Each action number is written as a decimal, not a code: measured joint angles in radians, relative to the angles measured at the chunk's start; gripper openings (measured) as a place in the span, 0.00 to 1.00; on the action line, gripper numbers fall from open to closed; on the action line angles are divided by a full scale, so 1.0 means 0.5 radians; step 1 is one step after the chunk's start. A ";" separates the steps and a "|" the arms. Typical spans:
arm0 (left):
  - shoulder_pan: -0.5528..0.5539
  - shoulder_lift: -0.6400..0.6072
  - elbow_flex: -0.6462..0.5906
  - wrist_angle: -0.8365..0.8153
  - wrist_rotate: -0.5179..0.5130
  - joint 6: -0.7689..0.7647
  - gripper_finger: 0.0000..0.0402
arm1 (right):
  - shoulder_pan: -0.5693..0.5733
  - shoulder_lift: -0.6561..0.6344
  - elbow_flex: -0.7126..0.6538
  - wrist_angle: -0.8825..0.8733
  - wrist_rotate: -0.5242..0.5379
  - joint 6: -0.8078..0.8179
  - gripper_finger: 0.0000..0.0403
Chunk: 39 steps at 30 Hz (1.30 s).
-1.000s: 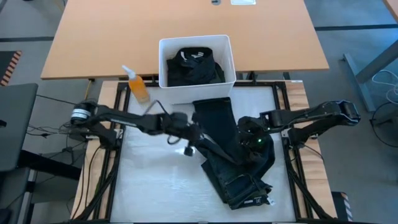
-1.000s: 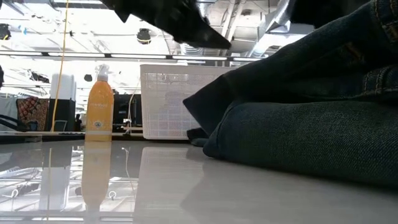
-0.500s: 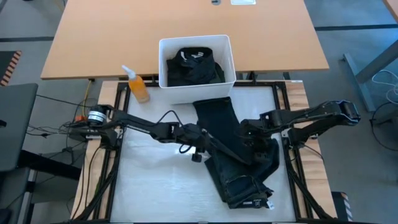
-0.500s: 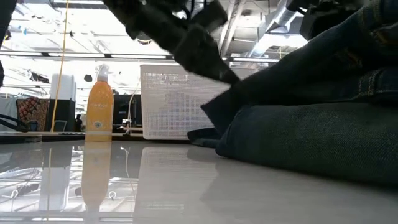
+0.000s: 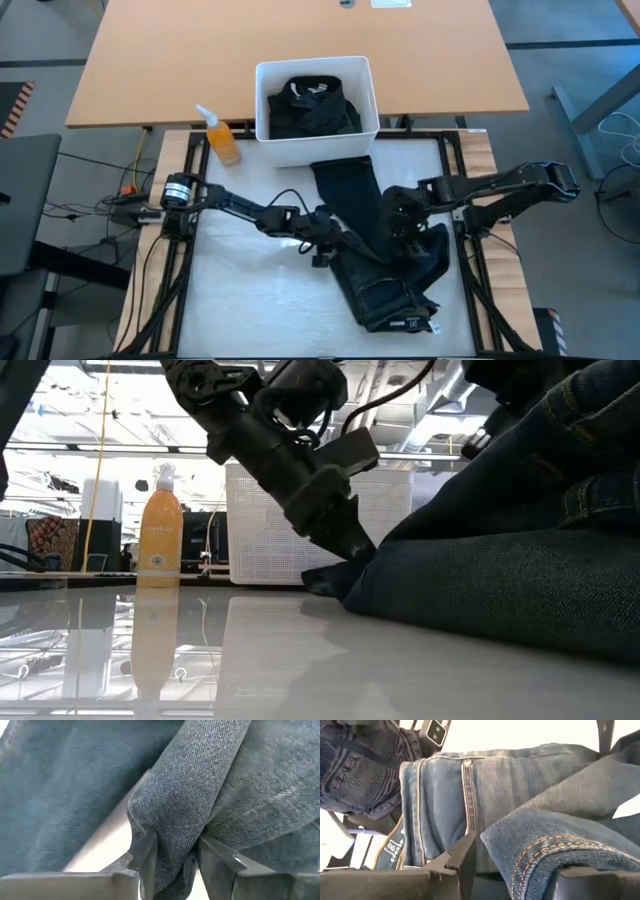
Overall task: Fold laundry
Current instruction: Fold the dark blue jeans from the white laundry organizer
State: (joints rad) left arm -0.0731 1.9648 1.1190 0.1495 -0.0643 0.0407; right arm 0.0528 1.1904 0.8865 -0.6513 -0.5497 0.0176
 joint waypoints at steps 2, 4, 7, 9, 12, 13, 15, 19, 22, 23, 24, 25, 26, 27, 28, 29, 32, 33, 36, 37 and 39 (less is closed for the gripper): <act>-0.004 -0.003 0.001 -0.120 0.006 -0.008 0.21 | -0.001 0.000 0.029 -0.081 0.000 0.001 0.42; -0.006 -0.008 0.004 -0.261 0.013 -0.011 0.12 | -0.001 0.000 0.084 -0.231 0.000 0.017 0.42; -0.009 -0.016 0.008 -0.540 0.023 -0.097 0.02 | -0.003 0.001 0.173 -0.486 0.012 0.035 0.42; -0.022 -0.025 0.015 -0.744 0.070 -0.180 0.02 | -0.003 0.001 0.213 -0.625 0.004 0.103 0.42; -0.078 -0.050 0.018 -1.024 0.104 -0.272 0.01 | 0.000 -0.002 0.237 -0.738 -0.003 0.170 0.42; -0.100 -0.067 0.019 -1.096 0.110 -0.302 0.01 | 0.000 -0.001 0.237 -0.764 -0.002 0.173 0.42; -0.150 -0.119 0.018 -1.256 0.131 -0.342 0.01 | 0.008 -0.001 0.228 -0.780 0.008 0.174 0.42; -0.269 -0.299 -0.011 -1.606 0.173 -0.399 0.00 | 0.068 -0.001 0.126 -0.546 0.051 0.196 0.42; -0.347 -0.467 -0.017 -1.885 0.174 -0.530 0.00 | 0.132 -0.001 0.028 -0.287 0.051 0.242 0.42; -0.368 -0.527 -0.016 -1.972 0.162 -0.578 0.00 | 0.158 0.000 0.002 -0.226 0.053 0.246 0.42; -0.391 -0.578 -0.019 -2.044 0.137 -0.628 0.00 | 0.184 0.000 -0.024 -0.156 0.059 0.248 0.42; -0.410 -0.619 -0.024 -2.097 0.099 -0.684 0.00 | 0.214 0.000 -0.052 -0.068 0.060 0.248 0.42; -0.426 -0.658 -0.030 -2.137 0.043 -0.733 0.00 | 0.243 0.000 -0.084 0.038 0.067 0.237 0.42; -0.445 -0.689 -0.030 -2.150 -0.027 -0.773 0.01 | 0.275 0.000 -0.118 0.138 0.082 0.220 0.42; -0.460 -0.725 -0.030 -2.143 -0.100 -0.803 0.02 | 0.309 0.000 -0.154 0.228 0.111 0.205 0.42; -0.477 -0.760 -0.029 -2.128 -0.164 -0.822 0.03 | 0.343 0.000 -0.194 0.332 0.143 0.186 0.42; -0.522 -0.825 -0.026 -2.088 -0.297 -0.841 0.09 | 0.423 0.000 -0.320 0.611 0.235 0.172 0.42; -0.531 -0.840 -0.026 -2.083 -0.316 -0.845 0.11 | 0.443 0.001 -0.354 0.660 0.256 0.173 0.42; -0.556 -0.884 -0.007 -2.087 -0.317 -0.885 0.18 | 0.491 0.002 -0.407 0.741 0.267 0.174 0.42; -0.563 -0.893 0.007 -2.092 -0.300 -0.893 0.21 | 0.511 0.002 -0.407 0.744 0.267 0.175 0.42; -0.574 -0.896 0.042 -2.116 -0.242 -0.924 0.25 | 0.551 0.002 -0.407 0.786 0.267 0.179 0.42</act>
State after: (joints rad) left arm -0.3602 1.5166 1.1398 -0.9085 -0.1855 -0.4212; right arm 0.3282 1.1912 0.6830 -0.2582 -0.4160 0.1071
